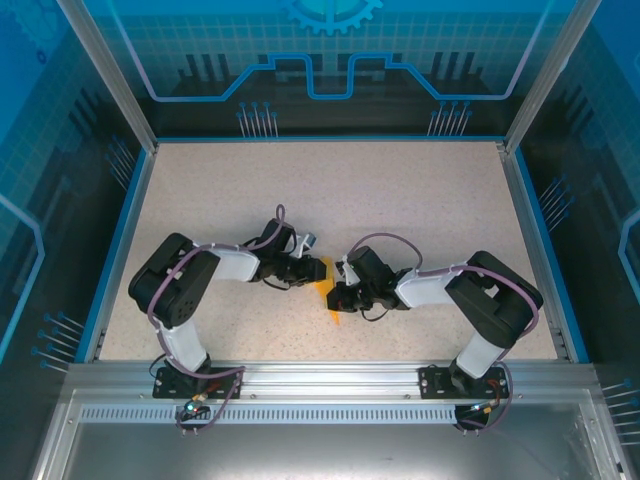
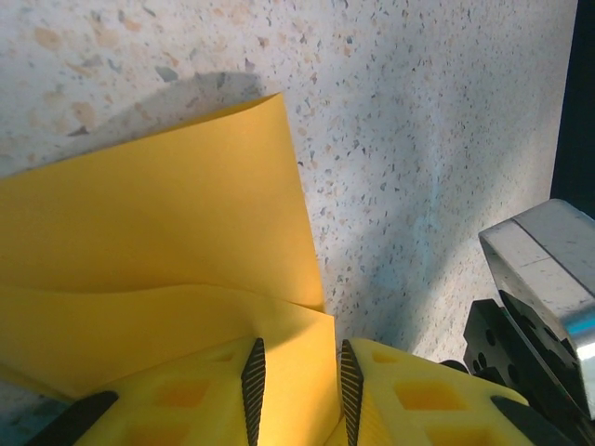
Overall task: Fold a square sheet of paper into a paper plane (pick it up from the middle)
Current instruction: Fold the wing for the fifth time at the center of the table.
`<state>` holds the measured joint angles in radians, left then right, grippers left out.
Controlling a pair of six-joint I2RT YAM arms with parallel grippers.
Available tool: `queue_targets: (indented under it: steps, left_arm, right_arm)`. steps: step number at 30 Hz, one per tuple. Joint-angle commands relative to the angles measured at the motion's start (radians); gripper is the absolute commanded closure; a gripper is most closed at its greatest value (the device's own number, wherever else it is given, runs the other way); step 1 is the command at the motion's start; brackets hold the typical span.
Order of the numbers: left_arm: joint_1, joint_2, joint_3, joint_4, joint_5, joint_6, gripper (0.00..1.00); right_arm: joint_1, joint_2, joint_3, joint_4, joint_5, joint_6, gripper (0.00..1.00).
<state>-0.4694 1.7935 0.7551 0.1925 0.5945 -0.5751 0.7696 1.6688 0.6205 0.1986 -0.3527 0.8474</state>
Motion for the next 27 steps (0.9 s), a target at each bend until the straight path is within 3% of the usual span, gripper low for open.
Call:
queue_targets:
  steps: [1, 18, 27]
  left_arm:
    - [0.052, 0.041, 0.006, -0.020, -0.081, 0.057, 0.68]
    - [0.193, 0.089, 0.121, -0.133, -0.014, 0.156, 0.67]
    - [0.207, -0.118, 0.133, -0.225, 0.014, 0.141, 0.64]
  right_arm:
    - [-0.006, 0.013, -0.054, -0.186, 0.008, -0.019, 0.95]
    - [-0.006, 0.019, -0.057, -0.185, -0.025, -0.052, 0.96]
    - [-0.006, 0.042, -0.025, -0.165, -0.019, -0.021, 0.95]
